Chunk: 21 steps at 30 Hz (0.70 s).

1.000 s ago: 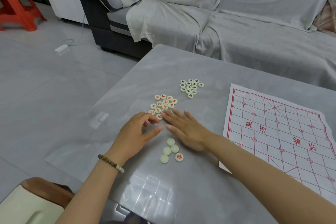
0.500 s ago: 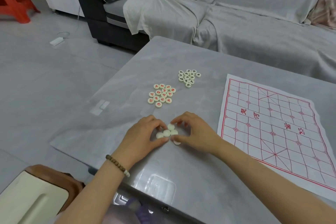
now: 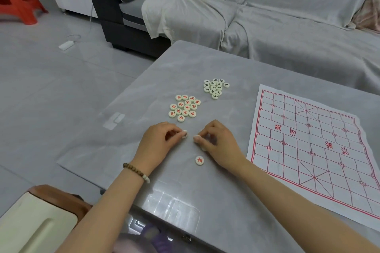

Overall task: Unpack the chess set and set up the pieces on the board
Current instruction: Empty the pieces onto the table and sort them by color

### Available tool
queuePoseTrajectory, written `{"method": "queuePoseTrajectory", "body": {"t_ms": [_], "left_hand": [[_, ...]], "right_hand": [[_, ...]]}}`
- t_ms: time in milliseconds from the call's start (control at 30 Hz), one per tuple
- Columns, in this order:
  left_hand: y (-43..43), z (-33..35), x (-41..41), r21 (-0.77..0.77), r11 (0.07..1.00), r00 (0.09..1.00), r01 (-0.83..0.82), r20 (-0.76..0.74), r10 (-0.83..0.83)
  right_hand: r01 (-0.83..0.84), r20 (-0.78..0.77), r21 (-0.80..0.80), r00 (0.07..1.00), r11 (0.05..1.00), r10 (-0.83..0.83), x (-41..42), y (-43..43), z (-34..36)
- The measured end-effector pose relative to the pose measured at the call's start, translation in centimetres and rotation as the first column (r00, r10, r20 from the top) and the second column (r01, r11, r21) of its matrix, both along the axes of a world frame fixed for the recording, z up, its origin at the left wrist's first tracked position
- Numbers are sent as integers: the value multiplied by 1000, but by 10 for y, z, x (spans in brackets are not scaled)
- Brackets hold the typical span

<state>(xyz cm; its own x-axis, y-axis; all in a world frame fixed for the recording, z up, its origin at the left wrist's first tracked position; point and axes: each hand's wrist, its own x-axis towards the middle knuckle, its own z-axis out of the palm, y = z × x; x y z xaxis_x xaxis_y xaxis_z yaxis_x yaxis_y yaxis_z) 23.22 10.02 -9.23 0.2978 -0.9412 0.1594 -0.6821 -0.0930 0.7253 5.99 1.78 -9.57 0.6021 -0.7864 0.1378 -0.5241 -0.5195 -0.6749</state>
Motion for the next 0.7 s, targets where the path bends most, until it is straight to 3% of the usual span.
{"method": "queuePoseTrajectory", "body": {"t_ms": [100, 300, 500, 600, 700], "left_hand": [[-7, 3, 7, 78, 997, 995, -28, -96, 35], [-17, 6, 11, 169, 986, 999, 0, -53, 10], [-18, 5, 7, 121, 992, 999, -45, 20, 43], [-18, 7, 8, 73, 994, 996, -82, -33, 85], [-14, 9, 16, 12, 983, 980, -185, -69, 186]], "right_hand": [[91, 37, 91, 995, 992, -95, 6, -7, 0], [98, -11, 50, 995, 994, -98, 11, -17, 2], [67, 9, 42, 998, 997, -67, 1, -16, 1], [-52, -31, -13, 998, 999, 52, -4, -9, 8], [-291, -210, 29, 934, 956, 291, 1, 6, 15]]}}
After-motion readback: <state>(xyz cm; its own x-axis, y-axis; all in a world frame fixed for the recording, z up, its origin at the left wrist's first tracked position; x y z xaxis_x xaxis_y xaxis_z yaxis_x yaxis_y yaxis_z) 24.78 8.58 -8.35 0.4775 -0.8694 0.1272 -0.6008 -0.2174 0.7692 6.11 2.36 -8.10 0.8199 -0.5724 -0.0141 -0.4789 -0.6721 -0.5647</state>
